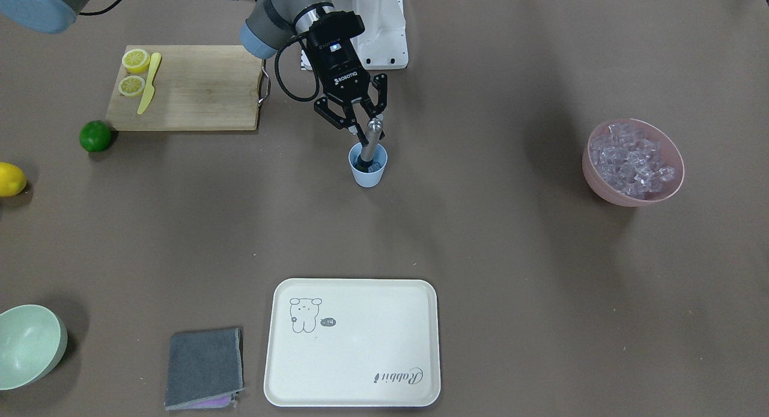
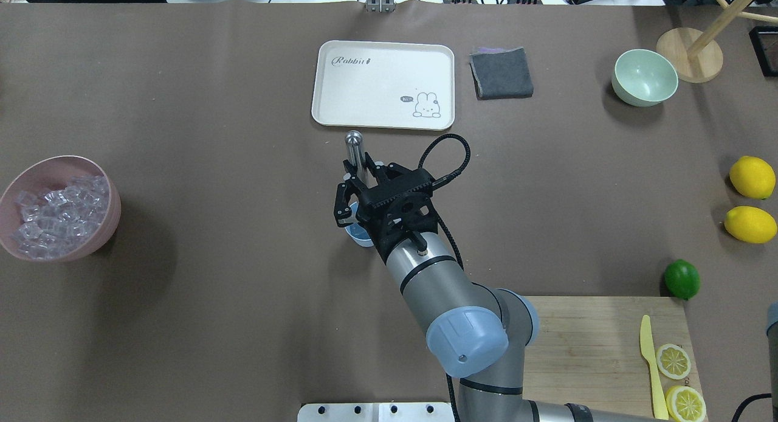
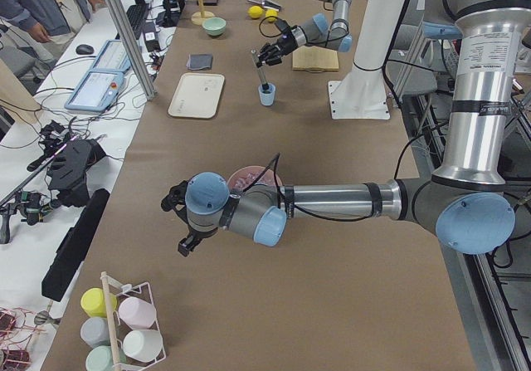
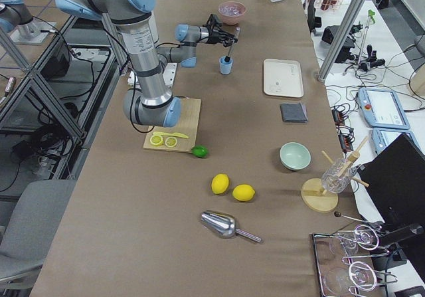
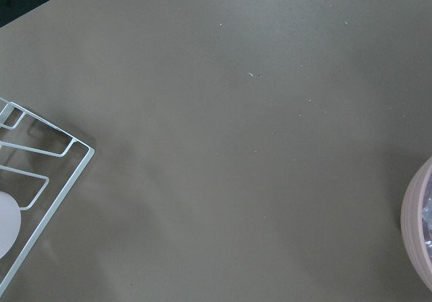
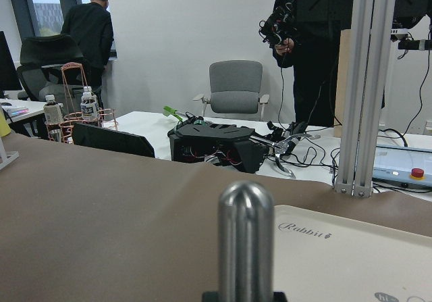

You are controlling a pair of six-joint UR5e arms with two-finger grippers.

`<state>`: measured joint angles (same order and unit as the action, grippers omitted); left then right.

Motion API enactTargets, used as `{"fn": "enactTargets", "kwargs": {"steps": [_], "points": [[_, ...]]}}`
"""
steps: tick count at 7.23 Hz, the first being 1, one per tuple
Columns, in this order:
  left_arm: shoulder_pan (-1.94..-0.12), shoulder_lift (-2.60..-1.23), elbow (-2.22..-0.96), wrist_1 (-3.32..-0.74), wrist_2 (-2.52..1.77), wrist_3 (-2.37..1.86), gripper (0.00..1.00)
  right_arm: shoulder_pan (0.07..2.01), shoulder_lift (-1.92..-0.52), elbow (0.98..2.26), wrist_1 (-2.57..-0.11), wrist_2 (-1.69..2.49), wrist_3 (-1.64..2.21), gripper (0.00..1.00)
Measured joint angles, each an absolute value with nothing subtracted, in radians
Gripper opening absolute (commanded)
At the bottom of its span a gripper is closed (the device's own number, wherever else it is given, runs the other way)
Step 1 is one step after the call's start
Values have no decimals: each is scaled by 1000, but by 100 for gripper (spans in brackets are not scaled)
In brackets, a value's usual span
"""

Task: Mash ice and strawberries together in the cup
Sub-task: 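Press the pestle down on the ice and strawberry in the cup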

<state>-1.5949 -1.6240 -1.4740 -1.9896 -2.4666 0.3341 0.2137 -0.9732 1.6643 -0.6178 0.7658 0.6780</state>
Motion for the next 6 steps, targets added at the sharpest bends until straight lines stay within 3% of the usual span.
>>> {"fn": "enactTargets", "kwargs": {"steps": [6], "points": [[-1595,-1624,-1488,-1995,-2467,277,97,252,-977,1698,-614,798,660,0]]}}
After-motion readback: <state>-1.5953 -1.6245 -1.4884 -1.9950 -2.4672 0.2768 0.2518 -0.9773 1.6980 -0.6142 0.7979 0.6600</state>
